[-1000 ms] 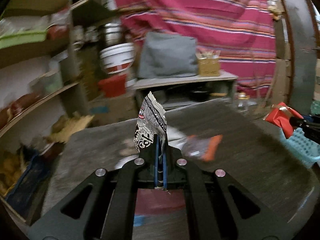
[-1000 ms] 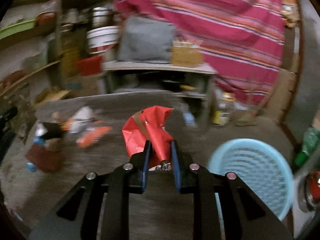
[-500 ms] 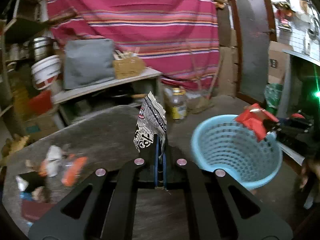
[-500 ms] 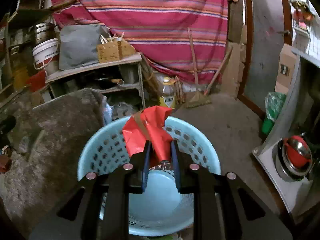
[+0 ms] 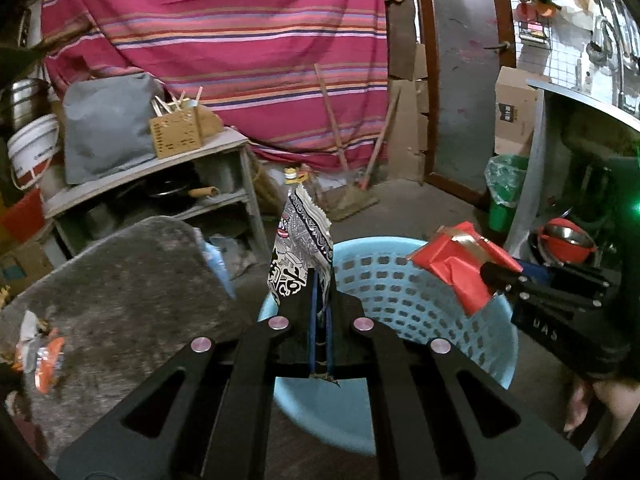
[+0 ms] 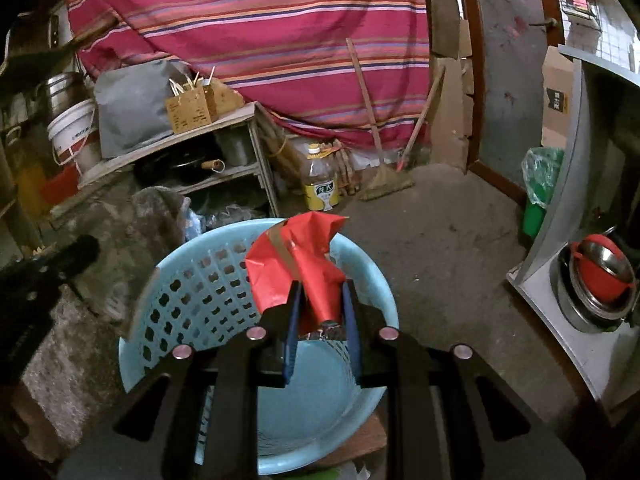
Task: Collect trash
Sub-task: 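Carry the red packet to the blue basket and open the right tool, then release the printed wrapper into the blue basket with the left tool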
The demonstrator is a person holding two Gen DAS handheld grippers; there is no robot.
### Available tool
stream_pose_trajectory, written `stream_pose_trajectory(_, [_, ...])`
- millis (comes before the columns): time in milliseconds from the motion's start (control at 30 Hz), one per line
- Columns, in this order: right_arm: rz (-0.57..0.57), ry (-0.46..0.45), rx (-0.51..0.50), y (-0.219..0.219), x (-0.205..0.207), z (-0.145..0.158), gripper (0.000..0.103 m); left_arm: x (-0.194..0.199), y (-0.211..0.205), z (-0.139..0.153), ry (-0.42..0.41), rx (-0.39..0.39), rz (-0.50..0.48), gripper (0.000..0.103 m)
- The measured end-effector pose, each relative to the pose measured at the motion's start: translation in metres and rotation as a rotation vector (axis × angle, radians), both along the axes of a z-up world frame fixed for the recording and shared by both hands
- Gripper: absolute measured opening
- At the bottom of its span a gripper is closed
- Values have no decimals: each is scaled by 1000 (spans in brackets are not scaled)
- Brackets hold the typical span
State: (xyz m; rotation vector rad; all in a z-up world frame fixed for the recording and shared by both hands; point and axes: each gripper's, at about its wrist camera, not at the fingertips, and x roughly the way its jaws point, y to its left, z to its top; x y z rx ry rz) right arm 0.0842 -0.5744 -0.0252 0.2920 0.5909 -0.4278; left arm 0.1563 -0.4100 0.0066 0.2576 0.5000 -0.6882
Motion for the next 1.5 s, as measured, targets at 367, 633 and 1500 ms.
stream_pose_trajectory(367, [6, 11, 8, 0, 3, -6, 21, 16, 4, -12, 31, 30, 28, 53])
stream_pose_trajectory(633, [15, 23, 6, 8, 14, -9, 21, 15, 45, -3, -52, 27, 133, 77])
stream_pose_trajectory(1500, [68, 0, -128, 91, 50, 19, 94, 35, 243, 12, -114, 26, 450, 96])
